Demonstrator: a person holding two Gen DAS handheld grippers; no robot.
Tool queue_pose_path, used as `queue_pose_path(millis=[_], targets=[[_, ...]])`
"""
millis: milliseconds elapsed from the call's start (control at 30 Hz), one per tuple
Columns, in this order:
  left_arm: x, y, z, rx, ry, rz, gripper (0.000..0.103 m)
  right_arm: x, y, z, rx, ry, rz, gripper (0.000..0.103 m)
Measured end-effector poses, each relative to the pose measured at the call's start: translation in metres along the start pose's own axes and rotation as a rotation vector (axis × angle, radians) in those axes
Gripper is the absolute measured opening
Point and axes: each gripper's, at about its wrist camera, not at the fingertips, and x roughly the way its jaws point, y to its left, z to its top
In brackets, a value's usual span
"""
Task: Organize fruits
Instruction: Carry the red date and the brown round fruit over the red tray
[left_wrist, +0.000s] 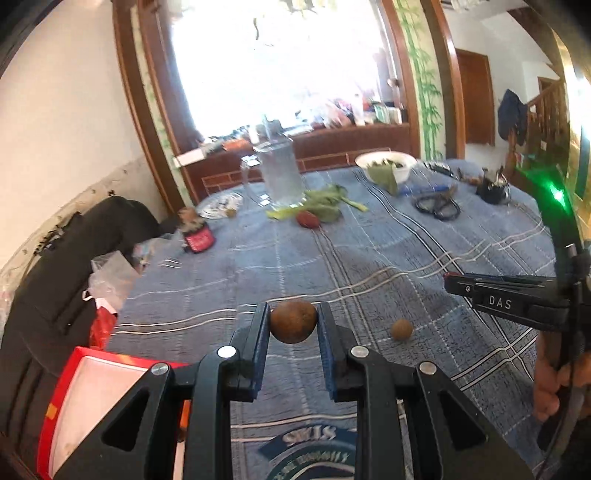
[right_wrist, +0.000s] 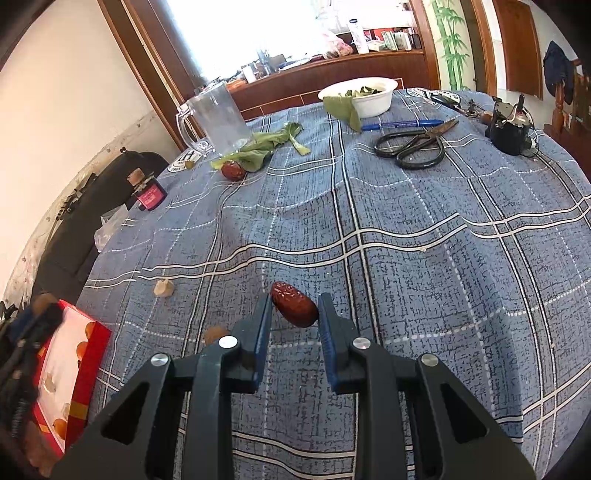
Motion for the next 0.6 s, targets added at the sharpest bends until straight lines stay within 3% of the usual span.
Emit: queue_pose_path(millis=[600], targets=[[-0.05, 0.084, -0.047, -0.158, -0.019, 0.115, 0.024, -0.003, -0.011, -0.003, -0.006, -0.103, -0.126, 0.027]])
